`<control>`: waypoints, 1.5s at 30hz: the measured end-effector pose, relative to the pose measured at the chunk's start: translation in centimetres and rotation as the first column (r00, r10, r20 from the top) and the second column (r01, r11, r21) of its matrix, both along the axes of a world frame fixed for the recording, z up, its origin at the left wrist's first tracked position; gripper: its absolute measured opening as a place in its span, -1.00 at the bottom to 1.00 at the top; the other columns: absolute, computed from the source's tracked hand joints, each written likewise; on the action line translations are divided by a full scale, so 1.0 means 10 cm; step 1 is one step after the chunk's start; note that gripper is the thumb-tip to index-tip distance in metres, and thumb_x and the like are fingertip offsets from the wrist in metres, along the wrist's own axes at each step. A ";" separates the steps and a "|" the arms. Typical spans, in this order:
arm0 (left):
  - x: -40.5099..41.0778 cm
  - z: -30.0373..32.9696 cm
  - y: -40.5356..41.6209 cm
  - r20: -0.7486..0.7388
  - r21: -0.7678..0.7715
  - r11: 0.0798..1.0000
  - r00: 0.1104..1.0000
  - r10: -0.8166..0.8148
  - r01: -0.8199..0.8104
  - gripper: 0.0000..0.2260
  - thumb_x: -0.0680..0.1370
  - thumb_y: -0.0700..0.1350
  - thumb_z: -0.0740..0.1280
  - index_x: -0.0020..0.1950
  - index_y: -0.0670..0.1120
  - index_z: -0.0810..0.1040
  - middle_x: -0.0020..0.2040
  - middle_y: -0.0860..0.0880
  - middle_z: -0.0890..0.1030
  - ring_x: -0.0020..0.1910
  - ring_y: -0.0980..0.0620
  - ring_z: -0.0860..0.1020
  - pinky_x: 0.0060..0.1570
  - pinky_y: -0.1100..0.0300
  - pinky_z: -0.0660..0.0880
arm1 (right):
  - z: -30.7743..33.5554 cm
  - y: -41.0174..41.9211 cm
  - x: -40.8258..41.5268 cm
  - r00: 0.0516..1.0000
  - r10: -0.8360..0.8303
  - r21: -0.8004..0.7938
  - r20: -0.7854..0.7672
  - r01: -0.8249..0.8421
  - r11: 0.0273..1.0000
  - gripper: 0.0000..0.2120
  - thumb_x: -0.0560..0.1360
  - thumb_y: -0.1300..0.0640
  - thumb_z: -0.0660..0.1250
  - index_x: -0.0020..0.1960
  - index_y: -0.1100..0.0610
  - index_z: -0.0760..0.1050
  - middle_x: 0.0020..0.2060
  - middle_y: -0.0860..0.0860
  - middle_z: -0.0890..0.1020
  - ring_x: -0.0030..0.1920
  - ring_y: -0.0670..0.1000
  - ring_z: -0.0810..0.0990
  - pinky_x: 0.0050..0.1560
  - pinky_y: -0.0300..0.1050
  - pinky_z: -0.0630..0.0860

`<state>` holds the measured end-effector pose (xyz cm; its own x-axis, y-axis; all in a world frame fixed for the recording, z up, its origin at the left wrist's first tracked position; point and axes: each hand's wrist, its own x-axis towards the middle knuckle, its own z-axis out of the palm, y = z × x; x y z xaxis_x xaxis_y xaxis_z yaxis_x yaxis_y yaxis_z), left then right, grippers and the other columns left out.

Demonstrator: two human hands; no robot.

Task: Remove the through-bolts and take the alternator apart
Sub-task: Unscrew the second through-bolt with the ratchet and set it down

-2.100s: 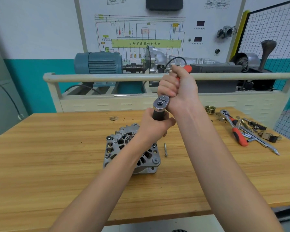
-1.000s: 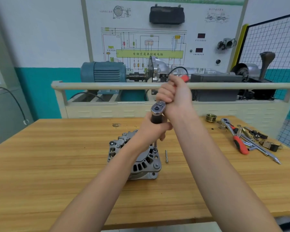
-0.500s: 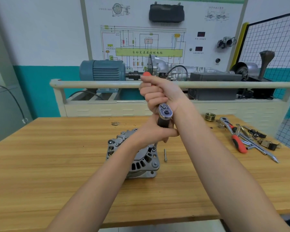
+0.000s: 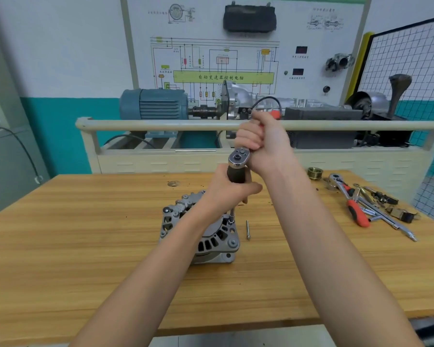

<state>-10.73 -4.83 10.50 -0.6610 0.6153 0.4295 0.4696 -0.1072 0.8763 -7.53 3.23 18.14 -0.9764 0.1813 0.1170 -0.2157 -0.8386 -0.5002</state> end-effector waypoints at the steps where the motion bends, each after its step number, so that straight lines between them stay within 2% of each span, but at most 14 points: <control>1: 0.02 0.03 -0.02 -0.021 -0.046 0.998 0.999 -0.032 0.031 -0.62 0.38 -0.39 0.37 -0.54 -0.05 0.37 -0.59 0.04 0.39 -0.57 0.11 0.38 -0.36 0.21 0.43 | 0.05 0.01 -0.05 0.985 0.162 0.093 0.051 -0.166 0.982 -0.61 0.62 0.15 0.11 -0.38 0.07 0.16 -0.66 -0.10 0.16 -0.72 -0.15 0.11 -0.73 -0.36 0.06; 4: 0.04 0.08 -0.04 0.001 -0.116 0.987 0.994 -0.113 0.112 -0.59 0.38 -0.42 0.35 -0.57 -0.04 0.38 -0.60 0.02 0.40 -0.56 0.11 0.39 -0.26 0.10 0.46 | 0.16 -0.05 -0.18 0.861 0.435 0.399 0.265 -0.508 0.763 -0.65 0.61 0.08 0.09 -0.34 0.08 0.17 -0.64 -0.12 0.14 -0.66 -0.18 0.03 -0.75 -0.39 0.07; 8: 0.03 0.09 -0.02 -0.003 -0.146 0.986 0.996 -0.085 0.084 -0.65 0.40 -0.38 0.37 -0.51 -0.15 0.34 -0.57 -0.06 0.38 -0.54 0.07 0.34 -0.41 0.28 0.36 | 0.25 -0.11 -0.25 0.826 0.408 0.597 0.389 -0.563 0.571 -0.63 0.63 0.06 0.10 -0.34 0.10 0.25 -0.67 -0.10 0.24 -0.73 -0.18 0.15 -0.77 -0.40 0.11; 11: 0.03 0.05 0.04 0.007 -0.084 0.996 1.000 0.023 -0.023 -0.66 0.38 -0.39 0.33 -0.52 -0.15 0.32 -0.57 -0.07 0.36 -0.50 -0.03 0.33 -0.41 0.22 0.30 | 0.23 -0.06 -0.19 0.902 0.319 0.470 0.290 -0.424 0.774 -0.63 0.63 0.09 0.13 -0.35 0.09 0.22 -0.68 -0.10 0.23 -0.74 -0.18 0.17 -0.77 -0.39 0.10; 13: 0.02 0.03 0.08 0.060 -0.012 0.996 0.994 0.089 -0.088 -0.66 0.39 -0.40 0.31 -0.51 -0.12 0.32 -0.57 -0.04 0.34 -0.55 0.02 0.32 -0.45 0.26 0.30 | 0.15 0.00 -0.15 0.985 0.106 0.198 0.136 -0.132 0.971 -0.61 0.62 0.15 0.14 -0.38 0.08 0.18 -0.68 -0.10 0.20 -0.74 -0.16 0.14 -0.76 -0.36 0.08; 16: 0.03 0.05 0.13 0.099 0.035 0.989 0.986 0.136 -0.140 -0.74 0.42 -0.38 0.30 -0.41 -0.15 0.37 -0.59 0.03 0.36 -0.61 0.11 0.31 -0.54 0.32 0.30 | 0.01 0.04 -0.06 0.944 -0.327 -0.172 0.033 0.328 0.929 -0.63 0.60 0.21 0.16 -0.35 0.07 0.17 -0.65 -0.10 0.17 -0.69 -0.12 0.09 -0.70 -0.31 0.08; 18: 0.04 0.05 0.16 0.110 0.056 0.987 0.984 0.142 -0.149 -0.74 0.43 -0.39 0.27 -0.40 -0.15 0.37 -0.60 0.06 0.35 -0.61 0.11 0.29 -0.51 0.25 0.30 | -0.07 0.00 0.01 0.887 -0.461 -0.284 -0.009 0.440 0.852 -0.66 0.59 0.21 0.15 -0.32 0.07 0.16 -0.63 -0.10 0.15 -0.66 -0.11 0.07 -0.68 -0.29 0.07; 22: 0.03 0.04 0.10 0.084 0.050 0.994 0.992 0.096 -0.100 -0.74 0.42 -0.40 0.29 -0.40 -0.15 0.37 -0.54 -0.01 0.37 -0.58 0.09 0.31 -0.46 0.21 0.32 | -0.10 -0.01 0.04 0.907 -0.421 -0.226 -0.027 0.405 0.886 -0.65 0.60 0.19 0.15 -0.33 0.06 0.17 -0.63 -0.10 0.15 -0.66 -0.12 0.08 -0.68 -0.29 0.07; 25: 0.02 0.07 0.00 -0.010 -0.075 0.997 0.999 -0.031 0.030 -0.71 0.40 -0.37 0.38 -0.44 -0.12 0.40 -0.52 -0.04 0.43 -0.55 0.10 0.39 -0.41 0.25 0.40 | 0.01 0.05 -0.01 0.998 -0.012 0.021 0.058 0.011 1.000 -0.61 0.61 0.17 0.15 -0.38 0.07 0.17 -0.65 -0.09 0.18 -0.70 -0.14 0.11 -0.72 -0.33 0.07; 27: 0.02 0.10 -0.04 -0.012 -0.178 0.974 0.990 -0.142 0.138 -0.66 0.40 -0.35 0.39 -0.50 -0.08 0.40 -0.55 -0.03 0.42 -0.52 0.06 0.41 -0.32 0.19 0.47 | 0.10 0.04 -0.07 0.943 0.290 0.265 0.162 -0.324 0.908 -0.66 0.58 0.14 0.14 -0.35 0.08 0.18 -0.66 -0.09 0.20 -0.70 -0.17 0.10 -0.74 -0.38 0.08; 30: 0.04 0.13 -0.05 0.007 -0.238 0.962 0.991 -0.137 0.135 -0.64 0.38 -0.36 0.37 -0.52 -0.07 0.34 -0.55 -0.03 0.37 -0.51 0.04 0.35 -0.37 0.21 0.41 | 0.17 -0.06 -0.12 0.873 0.402 0.455 0.275 -0.486 0.746 -0.70 0.57 0.10 0.13 -0.32 0.10 0.22 -0.66 -0.11 0.19 -0.72 -0.16 0.12 -0.76 -0.39 0.09; 37: 0.09 0.08 0.02 0.045 -0.076 0.997 0.998 0.038 -0.034 -0.68 0.42 -0.43 0.30 -0.43 -0.15 0.31 -0.51 -0.08 0.31 -0.56 0.02 0.29 -0.52 0.30 0.30 | 0.12 -0.02 -0.04 0.984 0.128 0.146 0.126 -0.146 0.978 -0.61 0.63 0.12 0.13 -0.36 0.07 0.17 -0.69 -0.09 0.18 -0.74 -0.15 0.13 -0.76 -0.36 0.05; 42: 0.15 0.13 0.13 0.043 0.094 0.972 0.976 0.212 -0.215 -0.81 0.40 -0.39 0.35 -0.36 -0.27 0.38 -0.41 -0.13 0.34 -0.46 0.00 0.25 -0.46 0.19 0.21 | 0.18 0.01 0.06 0.999 -0.035 -0.023 0.029 0.036 0.999 -0.59 0.62 0.15 0.13 -0.38 0.07 0.14 -0.68 -0.10 0.17 -0.73 -0.15 0.12 -0.73 -0.37 0.05; 45: 0.15 0.25 0.14 -0.017 0.147 0.966 0.976 0.219 -0.214 -0.82 0.39 -0.39 0.35 -0.35 -0.38 0.38 -0.42 -0.14 0.37 -0.48 0.02 0.27 -0.50 0.22 0.22 | 0.29 0.01 0.10 0.989 -0.140 0.046 -0.043 0.142 0.989 -0.60 0.62 0.15 0.14 -0.38 0.07 0.16 -0.68 -0.10 0.16 -0.73 -0.15 0.11 -0.74 -0.34 0.06</control>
<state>-9.26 -3.40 13.03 -0.7558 0.3895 0.5264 0.5239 -0.1226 0.8429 -6.51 3.36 21.04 -0.9357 0.3105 0.1675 -0.3511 -0.7732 -0.5282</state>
